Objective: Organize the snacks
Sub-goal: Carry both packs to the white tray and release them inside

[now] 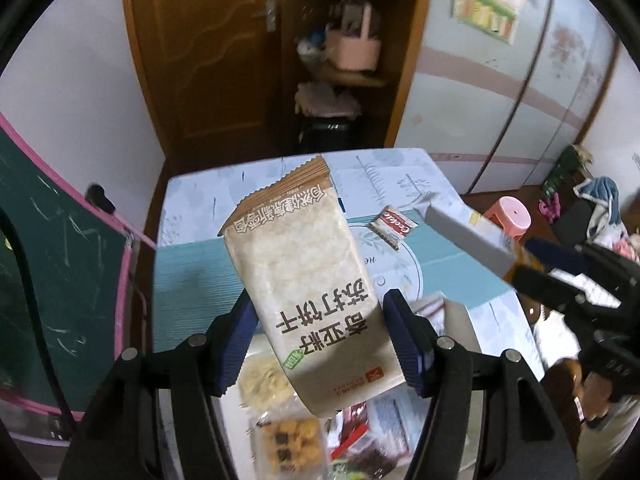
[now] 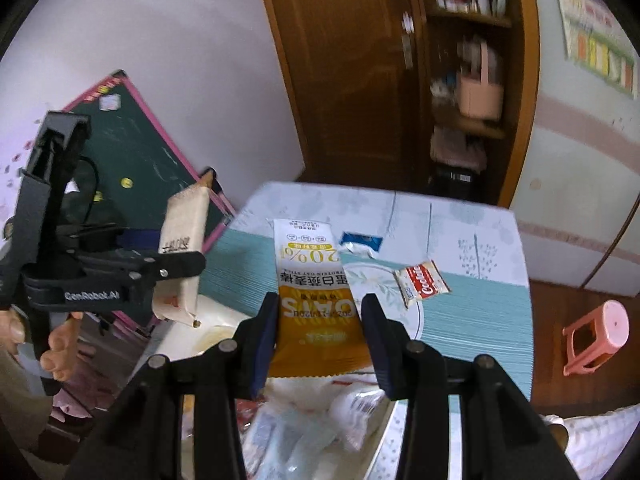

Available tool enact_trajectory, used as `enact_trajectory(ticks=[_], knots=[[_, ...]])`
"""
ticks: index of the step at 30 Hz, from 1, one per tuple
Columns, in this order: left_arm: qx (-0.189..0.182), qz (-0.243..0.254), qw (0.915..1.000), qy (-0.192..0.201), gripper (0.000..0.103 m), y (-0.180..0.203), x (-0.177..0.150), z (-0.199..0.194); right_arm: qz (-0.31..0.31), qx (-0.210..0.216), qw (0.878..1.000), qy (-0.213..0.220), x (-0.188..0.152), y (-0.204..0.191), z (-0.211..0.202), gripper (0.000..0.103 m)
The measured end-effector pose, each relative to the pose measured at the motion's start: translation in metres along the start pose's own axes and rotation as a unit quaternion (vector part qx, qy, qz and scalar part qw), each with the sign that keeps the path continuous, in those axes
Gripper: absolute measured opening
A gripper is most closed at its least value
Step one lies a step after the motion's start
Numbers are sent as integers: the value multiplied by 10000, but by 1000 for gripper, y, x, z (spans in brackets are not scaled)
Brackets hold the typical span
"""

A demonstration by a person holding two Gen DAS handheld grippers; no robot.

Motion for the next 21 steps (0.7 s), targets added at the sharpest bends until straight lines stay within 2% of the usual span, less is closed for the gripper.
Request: enact_trajectory(ticks=[3,8,12,15,16,17,19,21], knots=[[-60,123,9998,150,62,6,-18,-25,-40,65,9997,220,-7,-16,-25,42],[-5,201,9995,260,62,14,-46,-37,65,287,9991,314,-27,-33,-48,42],[179,355,9989,247,63,22,-65,-28,-81,246,9996,139,-48,-44,-44,42],[386,508,9979,107,63,26,-82,-14,-272,100,9993,-249,-68,-52,-27,44],[365,522,9980,39,66,27,-87,-8,-345,5,9987,-379,-75,-54,-21,44],[310,523,9981,-54,81,27,-92,-4,-442,-121,9977,-509,-83,-56,-12,44],[223,504,9983,-184,95,29,-103,2,-623,-420,9948,-684,-97,-60,0,48],[305,545,9978,-203,95,30,-111,4,-697,-515,9934,-750,-105,-63,4,56]])
Point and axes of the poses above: each gripper's, at about its wrist camera, not at the fingertips, and z roughly the way its jaws point, y to its right, x to its top, the point moved 2 cm from there along z, roughly the way its jaws point, and after that the axes turned 8 degrees about y, right-handed, at the moved point
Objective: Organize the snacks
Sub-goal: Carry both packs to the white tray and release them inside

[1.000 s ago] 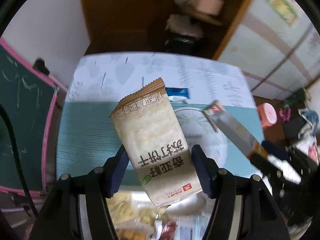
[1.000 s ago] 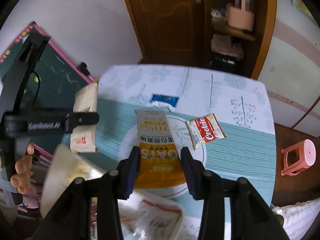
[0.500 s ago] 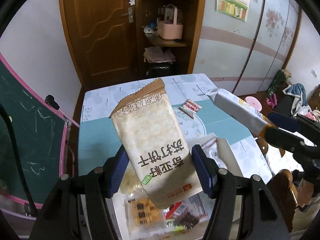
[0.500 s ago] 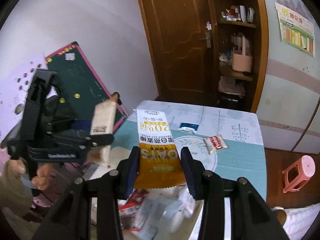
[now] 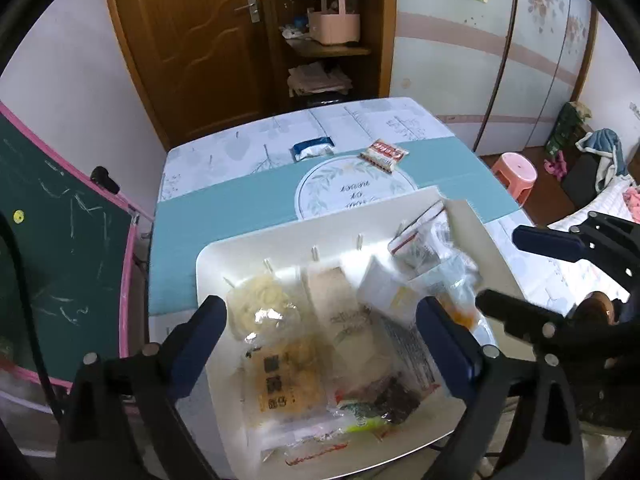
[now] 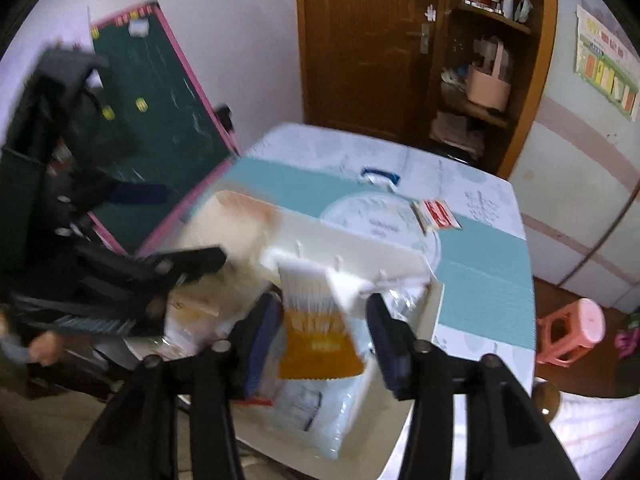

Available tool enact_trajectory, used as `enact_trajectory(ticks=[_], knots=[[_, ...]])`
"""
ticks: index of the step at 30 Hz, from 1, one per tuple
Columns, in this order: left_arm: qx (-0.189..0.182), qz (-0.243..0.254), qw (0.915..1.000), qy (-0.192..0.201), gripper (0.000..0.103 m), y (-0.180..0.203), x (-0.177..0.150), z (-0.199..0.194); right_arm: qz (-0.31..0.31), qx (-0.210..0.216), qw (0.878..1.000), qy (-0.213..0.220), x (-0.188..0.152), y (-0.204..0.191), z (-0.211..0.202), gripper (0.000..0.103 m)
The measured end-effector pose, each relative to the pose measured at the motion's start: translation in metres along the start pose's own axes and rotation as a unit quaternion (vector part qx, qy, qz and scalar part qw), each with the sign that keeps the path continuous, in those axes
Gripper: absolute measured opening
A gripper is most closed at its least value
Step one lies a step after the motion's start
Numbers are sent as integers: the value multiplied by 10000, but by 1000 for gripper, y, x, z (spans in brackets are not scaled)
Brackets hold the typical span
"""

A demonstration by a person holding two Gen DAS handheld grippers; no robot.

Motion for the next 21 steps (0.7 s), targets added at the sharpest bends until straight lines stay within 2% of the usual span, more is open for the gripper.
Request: enact_trajectory(ticks=[2,5,21], knots=[[81,68,9999,-57,95,2,-5,4,25,107,9999,-23,-3,-3,1,61],[116,33,9998,-127,95,2,-8,8,11,65,10000,1,-4,-3,-1,63],[159,4,9998,-102,95,2,-8,10,188,55,9998,-70,-4,-4,-1,64]])
Point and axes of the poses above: each gripper's, at about its wrist camera, not at the fingertips, and z roughly the way its jaws point, y to its right, x to its top, the point moved 2 cm from there along z, roughly the way its jaws point, and after that the axes turned 8 degrees about y, right-handed, at the moved point
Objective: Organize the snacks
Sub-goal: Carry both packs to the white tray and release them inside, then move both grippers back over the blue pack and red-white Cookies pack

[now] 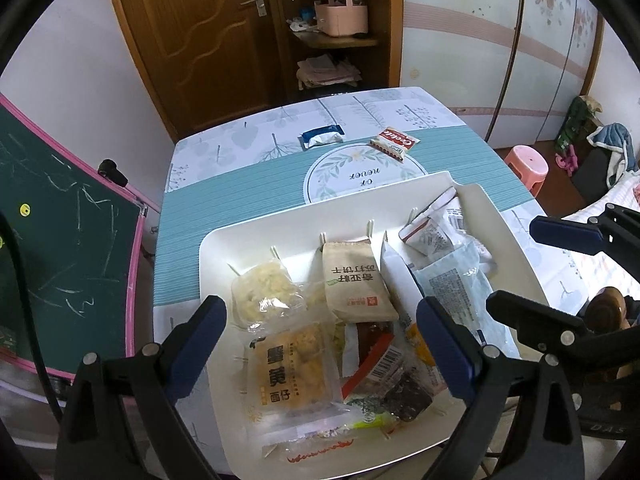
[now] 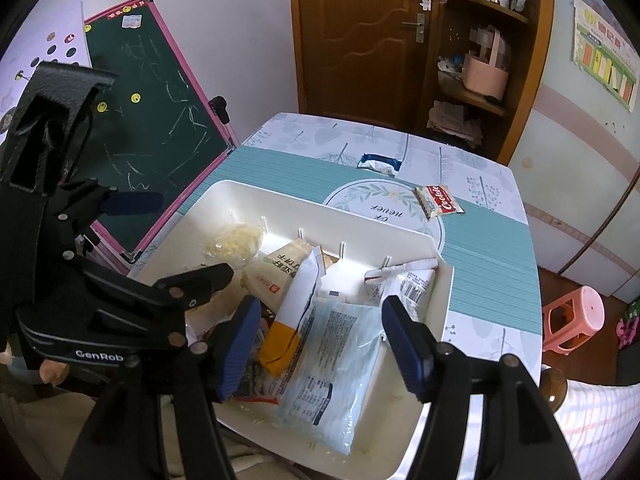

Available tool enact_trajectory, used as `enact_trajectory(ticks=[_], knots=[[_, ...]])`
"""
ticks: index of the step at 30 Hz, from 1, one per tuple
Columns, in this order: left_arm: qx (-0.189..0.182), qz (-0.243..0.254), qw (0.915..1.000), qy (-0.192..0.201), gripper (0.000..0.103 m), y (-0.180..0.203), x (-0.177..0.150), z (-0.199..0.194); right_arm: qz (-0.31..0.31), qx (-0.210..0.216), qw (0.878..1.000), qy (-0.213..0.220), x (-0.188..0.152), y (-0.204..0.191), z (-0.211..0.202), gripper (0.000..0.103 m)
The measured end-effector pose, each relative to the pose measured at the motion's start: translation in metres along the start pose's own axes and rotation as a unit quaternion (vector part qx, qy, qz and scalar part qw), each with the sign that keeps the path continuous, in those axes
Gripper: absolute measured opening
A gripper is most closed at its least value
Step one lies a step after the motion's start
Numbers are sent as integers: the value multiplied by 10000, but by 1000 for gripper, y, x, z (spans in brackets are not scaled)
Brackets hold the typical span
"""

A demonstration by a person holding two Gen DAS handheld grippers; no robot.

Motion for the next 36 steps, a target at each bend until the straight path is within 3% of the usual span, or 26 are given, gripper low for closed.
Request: enact_trajectory(ticks=[10,21,29,36], knots=[[24,56,9999,-92,95,0,0,8,145,41,9997,-172,-3,5,10,64],[150,268,9995,-97,95,-2,12,24,702,-53,9966,-428,1,34,27,64],[281,799,9962,200,95,-8,67,26,966,-246,9943,-369,42,74,29,64],[350,1305,9885,684,95,-12,160,25,1395,-373,9894,-174,116,130,34,64]])
Point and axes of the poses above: each gripper's, at about its wrist camera, not at the fingertips, and z roughly the way its jaws point, y to its right, x to its top, the point moved 2 cm from there along z, roughly the way its jaws point, and after that the axes turned 8 degrees about y, right-handed, at the moved point
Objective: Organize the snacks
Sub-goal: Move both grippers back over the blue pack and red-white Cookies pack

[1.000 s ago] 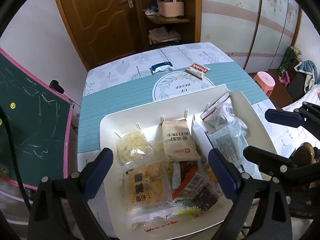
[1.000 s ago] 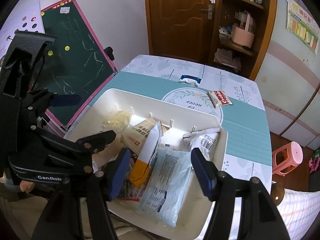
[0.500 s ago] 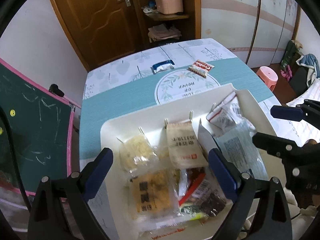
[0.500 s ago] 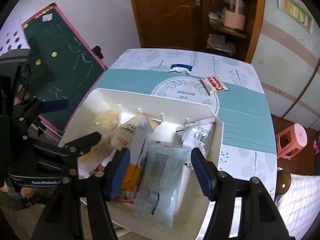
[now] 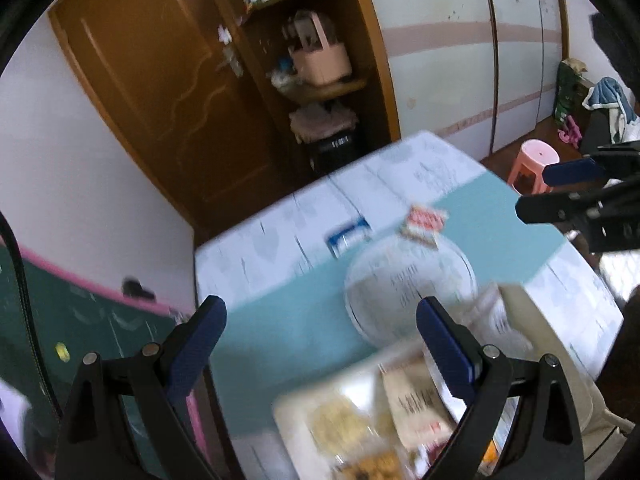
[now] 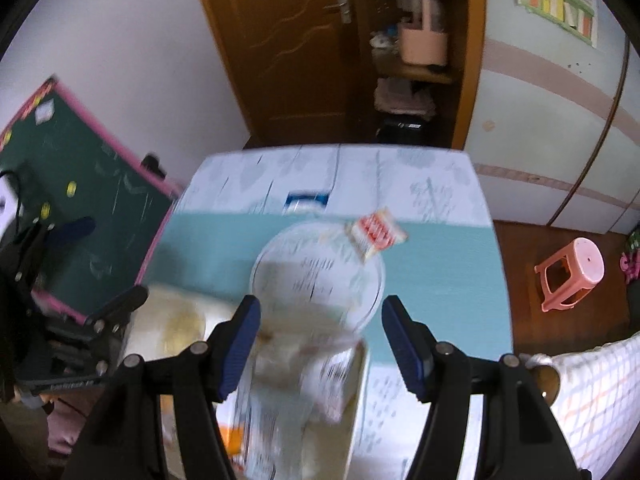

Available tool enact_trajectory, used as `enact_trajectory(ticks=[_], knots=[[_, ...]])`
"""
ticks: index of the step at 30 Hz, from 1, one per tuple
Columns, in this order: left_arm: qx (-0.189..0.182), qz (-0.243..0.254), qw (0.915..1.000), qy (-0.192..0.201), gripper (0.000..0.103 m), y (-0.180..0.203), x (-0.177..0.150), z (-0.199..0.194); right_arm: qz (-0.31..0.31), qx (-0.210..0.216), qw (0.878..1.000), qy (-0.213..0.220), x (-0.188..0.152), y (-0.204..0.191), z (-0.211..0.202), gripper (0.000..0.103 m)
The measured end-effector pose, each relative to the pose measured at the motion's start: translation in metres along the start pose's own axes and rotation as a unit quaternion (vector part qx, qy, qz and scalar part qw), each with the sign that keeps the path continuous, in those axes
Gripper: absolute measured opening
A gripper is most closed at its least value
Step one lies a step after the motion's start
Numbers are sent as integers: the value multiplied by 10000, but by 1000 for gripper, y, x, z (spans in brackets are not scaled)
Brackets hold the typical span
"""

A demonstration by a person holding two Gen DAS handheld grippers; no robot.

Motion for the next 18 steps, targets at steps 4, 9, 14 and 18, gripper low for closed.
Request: enact_trajectory(ticks=[4,9,14,18], knots=[[-77,173,9998,-8,96,-14,43,23,532,101,9985,-99,49,24,19,64],[125,516,9982,-264,96,-23,77,88,1033,-205,9933,-474,79,51,73,64],[-159,606,9941,-880,96,-20,65,187,1489,-378,9817,-1124,67,72,150,64],[-487,637,9859,-1467,96,-4,38,250,2058,-321,9637,-1670,41,86,207,64]])
Point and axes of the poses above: each gripper's, at about its wrist camera, not at the fingertips, and z roughly the way its jaws point, y to its right, x to its top, the point moved 2 cm from there along z, roughly the way its jaws point, and after that the axes turned 8 degrees about y, right-handed, at the moved point
